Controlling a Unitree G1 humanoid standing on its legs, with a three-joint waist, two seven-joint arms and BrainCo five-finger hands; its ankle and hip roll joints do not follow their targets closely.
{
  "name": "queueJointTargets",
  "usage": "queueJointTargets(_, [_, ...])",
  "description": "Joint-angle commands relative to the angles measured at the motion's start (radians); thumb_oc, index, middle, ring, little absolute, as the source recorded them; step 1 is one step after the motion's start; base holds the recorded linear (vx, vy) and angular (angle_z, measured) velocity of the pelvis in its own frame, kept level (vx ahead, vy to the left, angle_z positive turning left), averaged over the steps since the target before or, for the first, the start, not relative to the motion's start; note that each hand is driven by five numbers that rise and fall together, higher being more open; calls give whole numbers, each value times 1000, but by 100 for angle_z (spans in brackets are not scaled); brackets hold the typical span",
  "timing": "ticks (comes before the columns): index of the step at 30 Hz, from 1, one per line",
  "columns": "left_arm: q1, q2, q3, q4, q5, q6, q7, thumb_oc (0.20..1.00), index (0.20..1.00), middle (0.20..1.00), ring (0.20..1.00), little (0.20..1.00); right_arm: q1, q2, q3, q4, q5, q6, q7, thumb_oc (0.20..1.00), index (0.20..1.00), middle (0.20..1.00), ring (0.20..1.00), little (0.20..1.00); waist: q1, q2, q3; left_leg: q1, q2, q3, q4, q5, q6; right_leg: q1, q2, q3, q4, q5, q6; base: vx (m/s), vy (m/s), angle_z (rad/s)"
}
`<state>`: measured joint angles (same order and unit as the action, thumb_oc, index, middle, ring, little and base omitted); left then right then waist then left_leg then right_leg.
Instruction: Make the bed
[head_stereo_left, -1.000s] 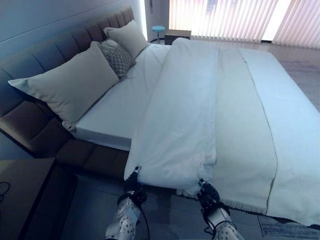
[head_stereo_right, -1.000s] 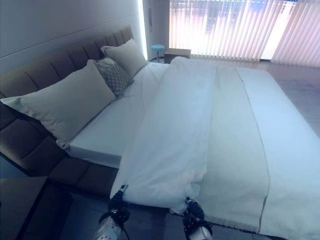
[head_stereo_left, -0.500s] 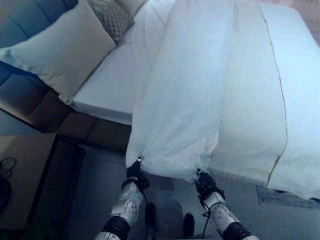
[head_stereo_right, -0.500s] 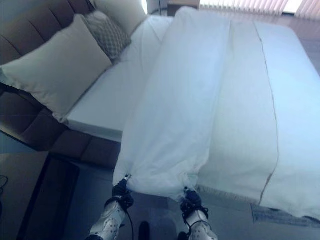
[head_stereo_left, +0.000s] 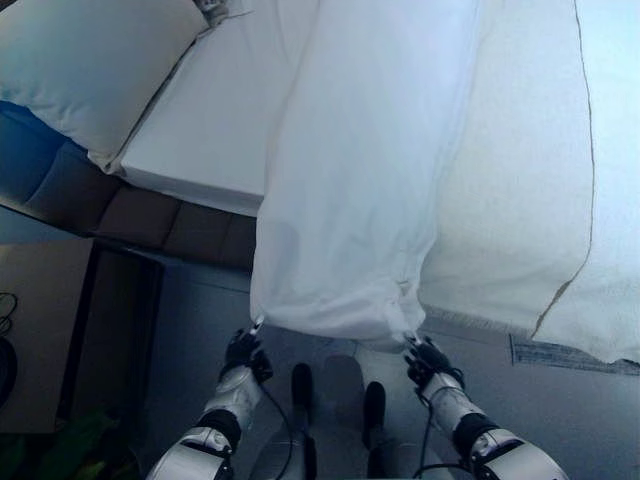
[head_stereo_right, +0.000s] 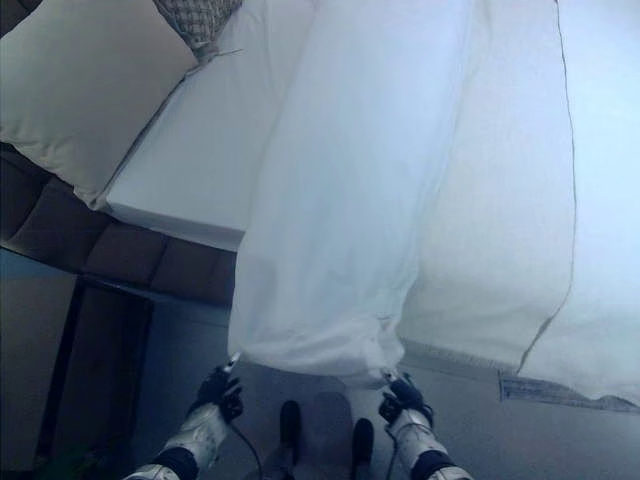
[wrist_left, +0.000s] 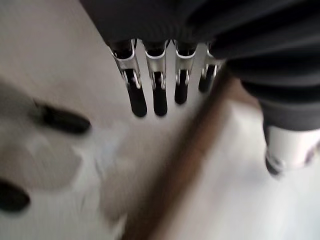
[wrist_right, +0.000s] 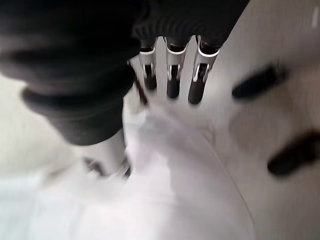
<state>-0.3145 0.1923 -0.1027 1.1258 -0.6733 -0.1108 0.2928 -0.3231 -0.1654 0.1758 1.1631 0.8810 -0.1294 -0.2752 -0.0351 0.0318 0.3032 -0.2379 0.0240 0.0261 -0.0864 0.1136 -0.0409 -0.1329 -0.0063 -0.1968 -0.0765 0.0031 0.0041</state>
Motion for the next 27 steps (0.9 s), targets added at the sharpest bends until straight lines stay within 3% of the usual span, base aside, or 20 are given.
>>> queueJointTargets(1, [39, -11, -11, 75, 133, 18, -34, 1000, 1000, 1000, 1000, 1000, 61, -34, -66, 75, -107, 37, 10, 1000, 1000, 1000, 1000, 1000, 2, 0, -43, 27, -84, 34, -1, -66, 5, -83, -23, 63, -11, 62, 89, 38, 5, -1])
queueJointTargets(8, [123, -15, 2, 141, 253, 50, -96, 1000, 1000, 1000, 1000, 1000, 146, -97, -153, 154, -183, 74, 57, 1000, 1000, 1000, 1000, 1000, -19, 22, -83, 120, -82, 41, -1, -98, 10, 2, -24, 62, -7, 30, 83, 77, -1, -2])
queueJointTargets(11, [180, -20, 21, 114, 252, 42, -111, 1000, 1000, 1000, 1000, 1000, 194, -123, -135, 108, -317, 81, 70, 1000, 1000, 1000, 1000, 1000, -32, 30, -118, 195, -75, 41, -1, -115, 10, 60, -23, 61, 39, -15, 73, 88, -54, -3])
queueJointTargets(12, [193, -20, 19, 81, 243, 34, -112, 1000, 1000, 1000, 1000, 1000, 206, -132, -134, 70, -324, 74, 73, 1000, 1000, 1000, 1000, 1000, -34, 31, -120, 210, -72, 40, -1, -115, 9, 64, -24, 60, 62, -28, 71, 33, -90, 4])
queueJointTargets(13, [210, 0, 12, -46, 236, 20, -116, 1000, 1000, 1000, 1000, 1000, 226, -148, -123, -111, -346, 48, 65, 1000, 1000, 1000, 1000, 1000, -43, 33, -114, 241, -64, 38, -1, -113, 7, 71, -17, 76, 107, -52, 61, 2, -77, 1])
queueJointTargets(15, [210, 0, 12, -47, 236, 20, -116, 1000, 1000, 1000, 1000, 1000, 227, -148, -123, -111, -346, 49, 65, 1000, 1000, 1000, 1000, 1000, -43, 33, -117, 238, -64, 38, -1, -112, 7, 68, -17, 76, 106, -50, 61, -4, -57, -5])
queueJointTargets(16, [220, 25, -2, -173, 246, 14, -130, 1000, 1000, 1000, 1000, 1000, 248, -169, -116, -288, -354, 25, 71, 1000, 1000, 1000, 1000, 1000, -45, 23, -103, 244, -56, 54, 83, -122, -5, 86, -18, 77, 129, -68, 51, -28, -90, -1])
queueJointTargets(18, [215, 37, -11, -224, 247, 6, -142, 1000, 1000, 1000, 1000, 1000, 245, -179, -107, -346, -352, 14, 85, 1000, 1000, 1000, 1000, 1000, -42, 13, -96, 222, -55, 59, 144, -129, -11, 89, -22, 73, 134, -69, 49, -52, -77, -1])
queueJointTargets(19, [184, 53, -33, -272, 233, -11, -155, 1000, 1000, 1000, 1000, 1000, 197, -206, -58, -406, -364, -3, 112, 1000, 1000, 1000, 1000, 1000, -19, -6, -65, 171, -80, 16, 250, -135, -21, 97, -25, 86, 143, -73, 42, -99, -65, -15])
queueJointTargets(20, [137, 70, -64, -317, 201, -19, -176, 1000, 1000, 1000, 1000, 1000, 127, -240, -16, -446, -369, -2, 137, 1000, 1000, 1000, 1000, 1000, -5, -18, -58, 92, -78, -9, 224, -122, -16, 94, -35, 86, 130, -66, 49, -98, -65, -28])
queueJointTargets(22, [137, 70, -64, -317, 201, -19, -176, 1000, 1000, 1000, 1000, 1000, 127, -240, -16, -446, -369, -2, 137, 1000, 1000, 1000, 1000, 1000, -5, -18, -58, 91, -79, -9, 224, -122, -16, 93, -35, 86, 131, -67, 49, 16, -10, -25])
queueJointTargets(25, [21, 132, -138, -443, 110, -28, -216, 1000, 1000, 1000, 1000, 1000, -15, -289, 51, -530, -335, -1, 163, 1000, 1000, 1000, 1000, 1000, 24, -20, -68, -26, -35, -20, 144, -15, -24, 98, -26, 106, 109, -65, 64, 127, 45, 6])
queueJointTargets(27, [-9, 149, -153, -473, 71, -24, -238, 1000, 1000, 1000, 1000, 1000, -66, -289, 92, -570, -339, 7, 181, 1000, 1000, 1000, 1000, 1000, 30, -21, -76, -15, -20, -4, 143, -25, -18, 97, -26, 129, 120, -87, 70, 143, 162, -2])
